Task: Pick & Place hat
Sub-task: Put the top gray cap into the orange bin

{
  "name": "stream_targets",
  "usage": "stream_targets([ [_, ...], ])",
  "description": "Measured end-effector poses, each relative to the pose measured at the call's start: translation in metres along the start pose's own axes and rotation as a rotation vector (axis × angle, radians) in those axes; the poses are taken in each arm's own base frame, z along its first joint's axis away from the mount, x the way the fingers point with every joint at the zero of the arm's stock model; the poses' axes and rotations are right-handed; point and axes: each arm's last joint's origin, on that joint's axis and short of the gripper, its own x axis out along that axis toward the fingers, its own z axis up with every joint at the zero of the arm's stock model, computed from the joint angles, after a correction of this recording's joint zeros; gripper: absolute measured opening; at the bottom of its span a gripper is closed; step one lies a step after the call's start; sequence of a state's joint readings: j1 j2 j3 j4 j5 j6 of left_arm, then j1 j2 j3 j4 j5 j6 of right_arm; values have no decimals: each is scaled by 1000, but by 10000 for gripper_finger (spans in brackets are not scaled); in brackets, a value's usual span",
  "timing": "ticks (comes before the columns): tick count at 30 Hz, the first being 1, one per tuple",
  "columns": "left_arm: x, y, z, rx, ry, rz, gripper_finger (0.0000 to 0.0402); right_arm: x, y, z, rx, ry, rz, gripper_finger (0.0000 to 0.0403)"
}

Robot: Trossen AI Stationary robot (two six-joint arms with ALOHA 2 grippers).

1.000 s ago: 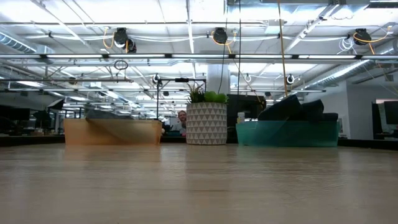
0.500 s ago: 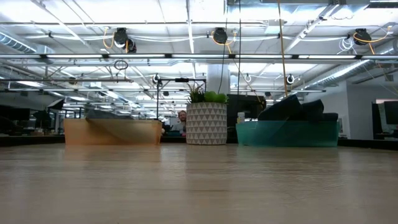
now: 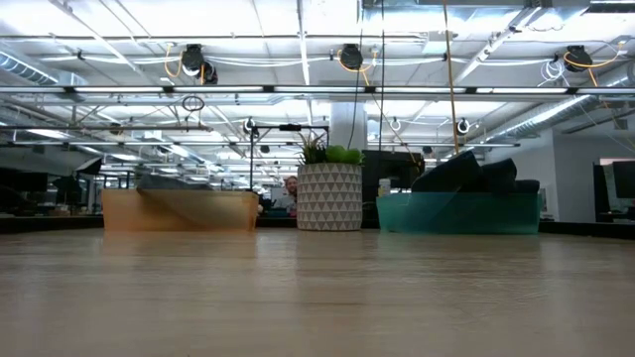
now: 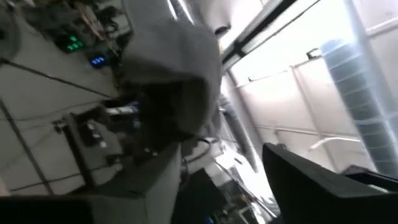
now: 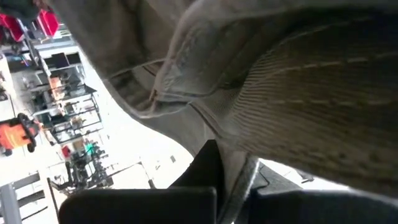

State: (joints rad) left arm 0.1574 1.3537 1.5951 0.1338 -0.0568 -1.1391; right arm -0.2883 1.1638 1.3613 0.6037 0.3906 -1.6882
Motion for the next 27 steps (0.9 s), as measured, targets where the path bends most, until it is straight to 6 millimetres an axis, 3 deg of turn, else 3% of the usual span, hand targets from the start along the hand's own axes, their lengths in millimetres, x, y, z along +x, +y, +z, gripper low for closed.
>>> stream_targets([
  [6,17,14,-9,-104,23,-33,281,4,6,-4,28,-31,1,0],
  [12,36,29,-14,-145,-14,-112,303,8,17,-2,41,-33,30,0],
  [20,55,52,-20,-231,-16,-163,295,16,38,3,21,-34,66,0],
  [27,57,53,-19,-191,-52,-177,274,17,48,9,23,-23,93,0],
])
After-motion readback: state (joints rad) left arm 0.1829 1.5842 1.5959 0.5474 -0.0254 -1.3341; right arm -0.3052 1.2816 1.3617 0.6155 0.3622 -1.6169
